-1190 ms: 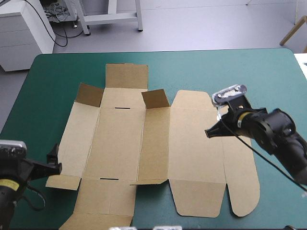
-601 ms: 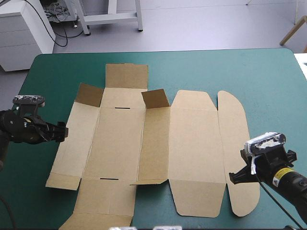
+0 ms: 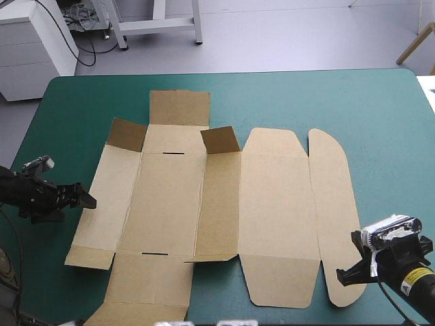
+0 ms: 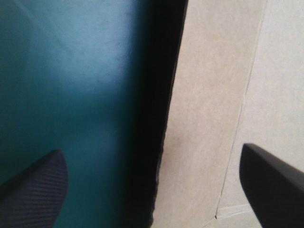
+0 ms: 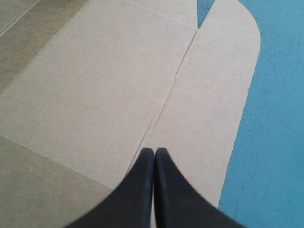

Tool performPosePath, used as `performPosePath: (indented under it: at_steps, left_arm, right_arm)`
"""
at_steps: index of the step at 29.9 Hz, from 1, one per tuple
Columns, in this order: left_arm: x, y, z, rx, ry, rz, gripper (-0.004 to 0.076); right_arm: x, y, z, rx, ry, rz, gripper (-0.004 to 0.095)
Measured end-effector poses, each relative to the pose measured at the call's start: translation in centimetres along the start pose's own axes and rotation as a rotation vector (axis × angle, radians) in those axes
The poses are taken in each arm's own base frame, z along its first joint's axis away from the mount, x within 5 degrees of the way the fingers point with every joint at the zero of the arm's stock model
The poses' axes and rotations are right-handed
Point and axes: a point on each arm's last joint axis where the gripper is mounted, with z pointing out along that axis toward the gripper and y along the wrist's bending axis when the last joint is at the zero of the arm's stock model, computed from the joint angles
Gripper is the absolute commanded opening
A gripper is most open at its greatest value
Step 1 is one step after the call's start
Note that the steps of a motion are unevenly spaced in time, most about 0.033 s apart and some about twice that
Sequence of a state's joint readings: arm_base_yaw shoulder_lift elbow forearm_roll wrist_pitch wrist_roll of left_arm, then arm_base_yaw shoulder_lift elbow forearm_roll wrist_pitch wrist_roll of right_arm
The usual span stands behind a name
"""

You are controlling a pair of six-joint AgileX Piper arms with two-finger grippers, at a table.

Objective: Fold the box

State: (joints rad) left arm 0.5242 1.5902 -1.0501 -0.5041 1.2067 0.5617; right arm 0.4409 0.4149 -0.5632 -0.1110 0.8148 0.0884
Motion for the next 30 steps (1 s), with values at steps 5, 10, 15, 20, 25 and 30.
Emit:
performPosePath:
  at_steps: [5,10,15,20,25,30]
  left_arm:
    - [-0.4,0.1,0.7,0.035,0.005,-0.001,0.0516]
    - [-0.6,-0.7,1.1,0.043,0.016,0.034,0.0247]
    - [-0.8,-2.1,1.8,0.049,0.039,0.094,0.0016]
    - [-0.9,-2.4,1.8,0.054,0.042,0.108,-0.0009]
    - [-0.8,-2.6,1.7,0.064,0.043,0.107,-0.0009]
    - [-0.8,-3.0,1.3,0.073,0.036,0.113,-0.0009]
  right_arm:
    - [0.0,0.0,0.0,0.0,0.001,0.0,-0.0019]
    - [0.0,0.0,0.0,0.0,0.001,0.0,-0.0019]
    - [0.0,0.0,0.0,0.0,0.001,0.0,-0.0019]
    - [0.0,0.0,0.0,0.0,0.002,0.0,-0.0019]
    - [0.1,0.0,0.0,0.001,0.009,0.0,-0.0019]
    - [0.1,0.0,0.0,0.001,0.011,0.0,-0.0019]
